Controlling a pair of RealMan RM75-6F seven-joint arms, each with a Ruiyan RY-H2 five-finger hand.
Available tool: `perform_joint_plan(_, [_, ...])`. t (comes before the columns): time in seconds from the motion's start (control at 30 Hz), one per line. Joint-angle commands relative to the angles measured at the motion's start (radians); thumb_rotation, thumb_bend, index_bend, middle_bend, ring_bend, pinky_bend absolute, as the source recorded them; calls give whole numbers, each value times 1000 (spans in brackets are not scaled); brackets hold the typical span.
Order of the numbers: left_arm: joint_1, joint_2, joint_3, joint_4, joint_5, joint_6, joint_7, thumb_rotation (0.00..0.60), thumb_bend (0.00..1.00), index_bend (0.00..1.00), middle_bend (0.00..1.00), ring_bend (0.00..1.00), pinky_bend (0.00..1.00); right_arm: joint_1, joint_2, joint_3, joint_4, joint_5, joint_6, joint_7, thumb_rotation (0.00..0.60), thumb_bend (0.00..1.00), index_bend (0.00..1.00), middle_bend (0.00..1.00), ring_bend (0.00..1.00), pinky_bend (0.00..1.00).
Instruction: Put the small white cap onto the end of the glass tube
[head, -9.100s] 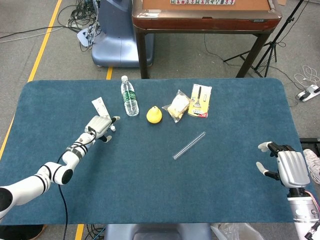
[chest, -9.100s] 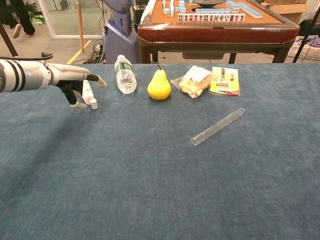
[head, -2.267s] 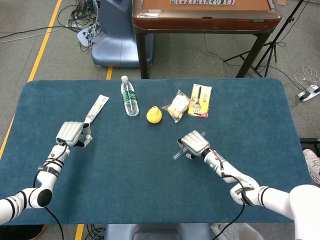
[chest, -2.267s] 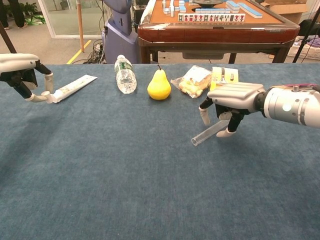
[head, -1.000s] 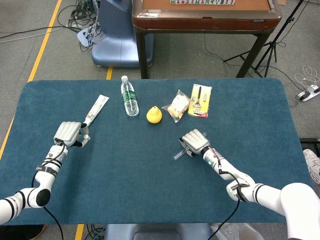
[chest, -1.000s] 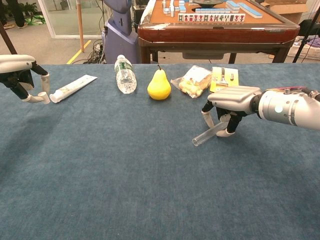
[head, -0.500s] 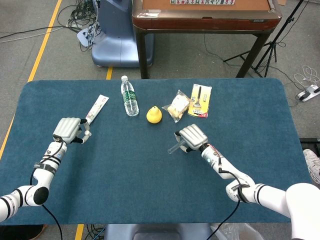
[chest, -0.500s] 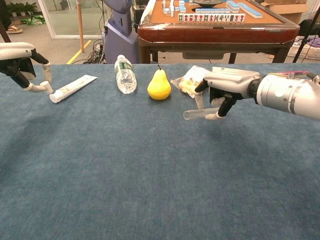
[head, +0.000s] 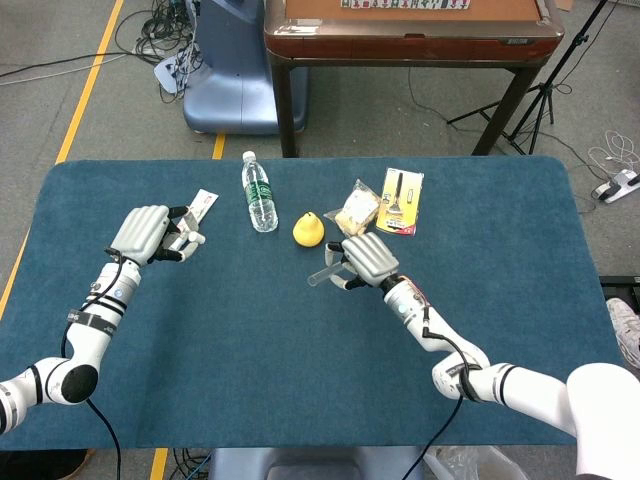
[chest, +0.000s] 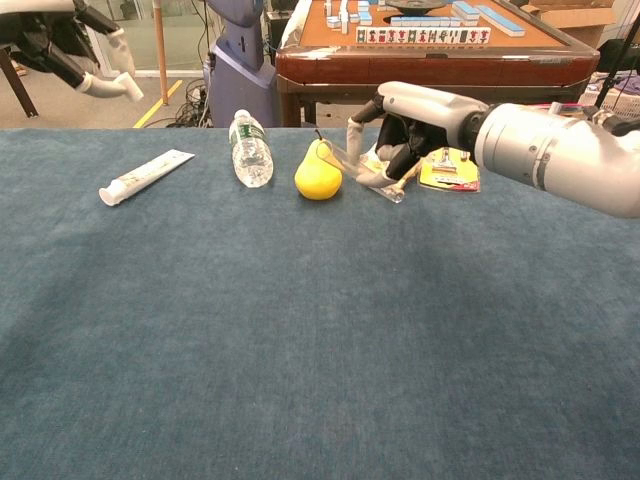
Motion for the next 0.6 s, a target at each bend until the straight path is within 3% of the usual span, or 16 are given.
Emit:
perform_joint_plan(0.03, [-1, 5, -13, -19, 29, 26, -18, 600, 357, 545, 1000, 1000, 1000, 16, -16, 24, -2, 24, -6, 22, 600, 489, 825, 1000, 1000, 1000])
perform_joint_plan(0.3, [9, 11, -18, -51, 71, 64, -59, 600, 357, 547, 1000, 1000, 1000, 45, -55, 84, -12, 111, -21, 54, 600, 495, 825, 1000, 1000, 1000])
perform_joint_plan(0.6, [13, 9, -6, -78, 136, 69, -116, 600, 358, 548, 1000, 1000, 1000, 66, -127, 131, -9, 222, 44, -37, 600, 496, 826, 1000, 1000, 1000])
